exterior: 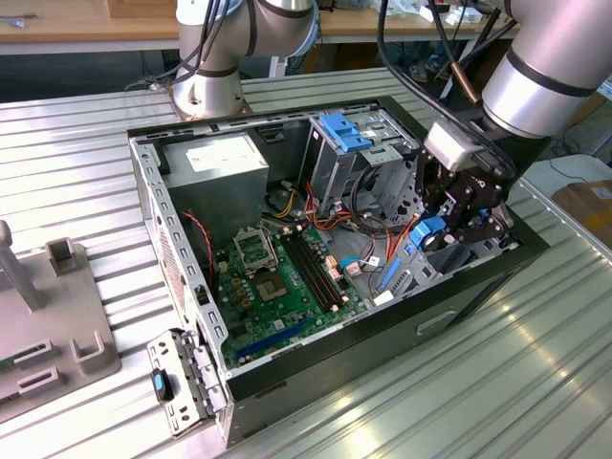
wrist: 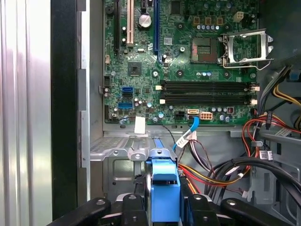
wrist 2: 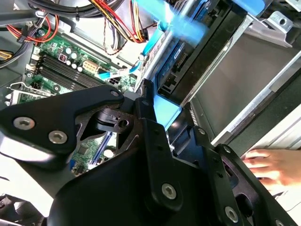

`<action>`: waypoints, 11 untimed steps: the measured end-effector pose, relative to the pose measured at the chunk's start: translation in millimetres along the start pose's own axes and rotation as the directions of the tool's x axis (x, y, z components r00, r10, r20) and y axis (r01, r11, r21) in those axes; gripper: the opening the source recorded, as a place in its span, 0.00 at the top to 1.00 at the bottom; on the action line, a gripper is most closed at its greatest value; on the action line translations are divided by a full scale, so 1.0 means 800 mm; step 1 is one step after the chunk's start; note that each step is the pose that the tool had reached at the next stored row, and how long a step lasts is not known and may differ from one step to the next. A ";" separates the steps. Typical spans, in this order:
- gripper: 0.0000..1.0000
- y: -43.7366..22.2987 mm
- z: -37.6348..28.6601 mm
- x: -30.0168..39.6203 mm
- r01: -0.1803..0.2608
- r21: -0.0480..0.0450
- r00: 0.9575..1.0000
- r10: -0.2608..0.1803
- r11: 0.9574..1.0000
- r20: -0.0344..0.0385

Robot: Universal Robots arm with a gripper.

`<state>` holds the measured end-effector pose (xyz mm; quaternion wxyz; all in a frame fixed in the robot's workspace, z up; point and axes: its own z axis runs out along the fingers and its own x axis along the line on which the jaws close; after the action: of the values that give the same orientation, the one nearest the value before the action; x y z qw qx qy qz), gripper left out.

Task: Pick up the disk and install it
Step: 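Insert the disk into the insertion slot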

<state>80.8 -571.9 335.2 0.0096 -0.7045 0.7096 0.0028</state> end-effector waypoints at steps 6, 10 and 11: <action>0.63 0.0001 0.0074 0.0001 0.000 0.000 1.000 0.000 1.000 0.001; 0.63 0.0001 0.0075 0.0000 0.000 0.000 1.000 0.000 1.000 0.001; 0.63 0.0000 0.0075 0.0000 0.000 0.000 1.000 0.000 1.000 0.001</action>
<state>80.8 -571.8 329.2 0.0100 -0.7045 0.7096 0.0030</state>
